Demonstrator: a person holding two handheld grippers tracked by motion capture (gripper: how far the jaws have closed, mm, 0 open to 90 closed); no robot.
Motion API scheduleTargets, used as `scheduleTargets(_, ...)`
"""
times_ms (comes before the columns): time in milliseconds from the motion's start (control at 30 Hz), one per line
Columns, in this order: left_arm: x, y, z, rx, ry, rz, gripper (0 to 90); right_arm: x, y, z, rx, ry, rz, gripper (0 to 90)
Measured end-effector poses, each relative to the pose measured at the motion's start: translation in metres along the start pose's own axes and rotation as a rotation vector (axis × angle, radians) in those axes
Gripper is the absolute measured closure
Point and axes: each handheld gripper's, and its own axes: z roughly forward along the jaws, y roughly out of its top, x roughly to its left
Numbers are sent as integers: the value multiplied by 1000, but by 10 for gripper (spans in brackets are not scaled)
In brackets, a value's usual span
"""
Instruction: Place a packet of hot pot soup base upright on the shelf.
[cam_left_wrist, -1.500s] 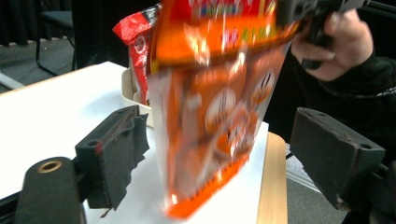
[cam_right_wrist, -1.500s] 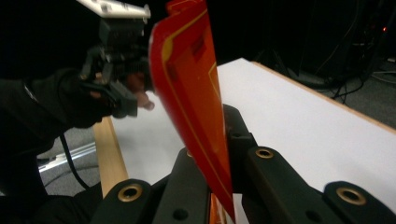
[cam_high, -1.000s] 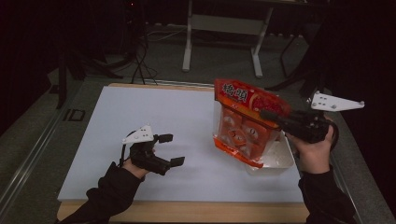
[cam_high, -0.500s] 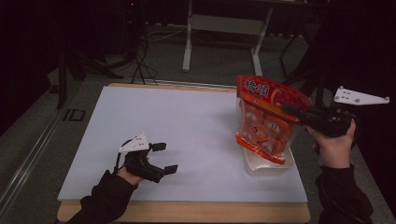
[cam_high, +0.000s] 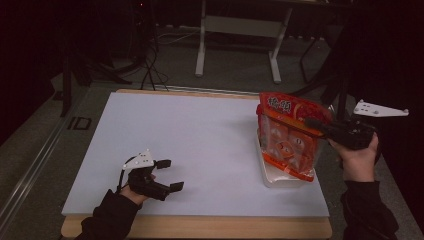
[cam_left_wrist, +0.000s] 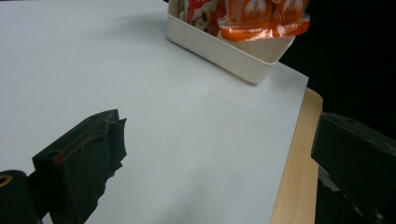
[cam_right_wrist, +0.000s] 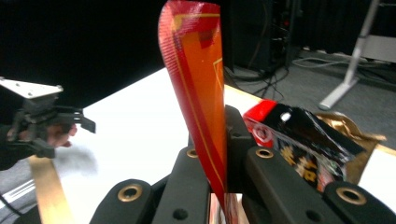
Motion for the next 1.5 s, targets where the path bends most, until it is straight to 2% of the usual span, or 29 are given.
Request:
scheduleTargets(367,0,-10,7,10,-6,-9,26,-13,-17,8,-2,5,54,900)
scheduleTargets(500,1,-11,8,11,-6,-16,26,-19,-26,6,-26,19,85,900)
scheduleTargets(800,2,-12,10,17,1,-14,27,-26,-49,15,7,13,106,900)
scheduleTargets(900,3,-14,10,24,3,-20,27,-29,-55,14,-6,20,133,900)
scheduleTargets(933,3,-14,11,27,3,-18,27,-32,-62,11,-25,20,149,900)
scheduleTargets(1033,3,-15,11,29,3,-22,26,-33,-68,7,-29,0,140,900)
scheduleTargets(1133,3,-15,12,33,8,-16,27,-36,-76,5,-38,-10,151,900)
scheduleTargets(1233,3,-16,12,36,9,-16,27,-40,-86,7,-20,-20,162,899)
scheduleTargets(1300,4,-16,12,33,13,-19,27,-43,-92,7,-39,3,183,897)
scheduleTargets(1500,4,-17,12,27,15,-25,26,-43,-88,5,-43,-17,187,870)
